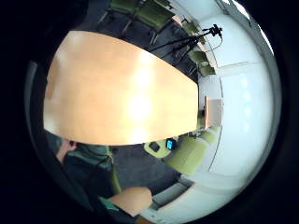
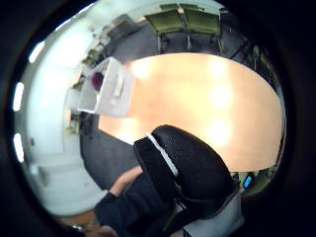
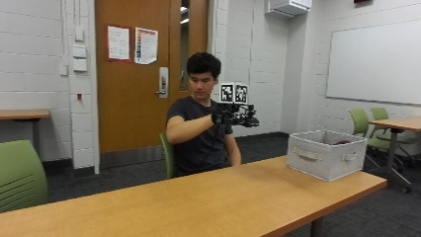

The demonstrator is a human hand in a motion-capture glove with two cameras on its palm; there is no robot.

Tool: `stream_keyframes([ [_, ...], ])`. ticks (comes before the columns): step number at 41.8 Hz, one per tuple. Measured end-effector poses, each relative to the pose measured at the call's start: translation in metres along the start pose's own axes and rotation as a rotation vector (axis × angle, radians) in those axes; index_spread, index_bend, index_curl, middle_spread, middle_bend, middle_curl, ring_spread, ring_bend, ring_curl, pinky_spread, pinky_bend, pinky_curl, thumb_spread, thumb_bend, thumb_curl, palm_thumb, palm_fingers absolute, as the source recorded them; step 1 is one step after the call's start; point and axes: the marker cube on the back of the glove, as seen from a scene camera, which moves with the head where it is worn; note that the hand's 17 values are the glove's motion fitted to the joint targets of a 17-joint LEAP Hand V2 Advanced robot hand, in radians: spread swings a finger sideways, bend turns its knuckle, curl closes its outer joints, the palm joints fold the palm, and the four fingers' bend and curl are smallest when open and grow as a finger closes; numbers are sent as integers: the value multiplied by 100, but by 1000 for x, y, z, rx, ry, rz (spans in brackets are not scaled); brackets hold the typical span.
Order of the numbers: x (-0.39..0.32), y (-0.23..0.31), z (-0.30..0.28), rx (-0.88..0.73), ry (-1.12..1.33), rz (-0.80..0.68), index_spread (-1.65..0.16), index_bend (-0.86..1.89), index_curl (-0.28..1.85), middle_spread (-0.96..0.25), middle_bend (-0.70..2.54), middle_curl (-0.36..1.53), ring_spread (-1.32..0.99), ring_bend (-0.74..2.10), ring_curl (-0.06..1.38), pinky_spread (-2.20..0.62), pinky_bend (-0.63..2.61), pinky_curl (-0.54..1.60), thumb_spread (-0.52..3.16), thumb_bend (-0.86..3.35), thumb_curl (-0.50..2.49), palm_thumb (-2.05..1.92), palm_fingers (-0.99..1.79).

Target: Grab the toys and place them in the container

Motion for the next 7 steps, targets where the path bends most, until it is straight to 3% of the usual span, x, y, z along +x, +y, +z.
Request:
stream_keyframes([
  [7, 9, 4, 13, 26, -21, 22, -23, 17, 46, -9, 21, 46, -29, 31, 27, -13, 62, 30, 116, -7, 15, -10, -3],
])
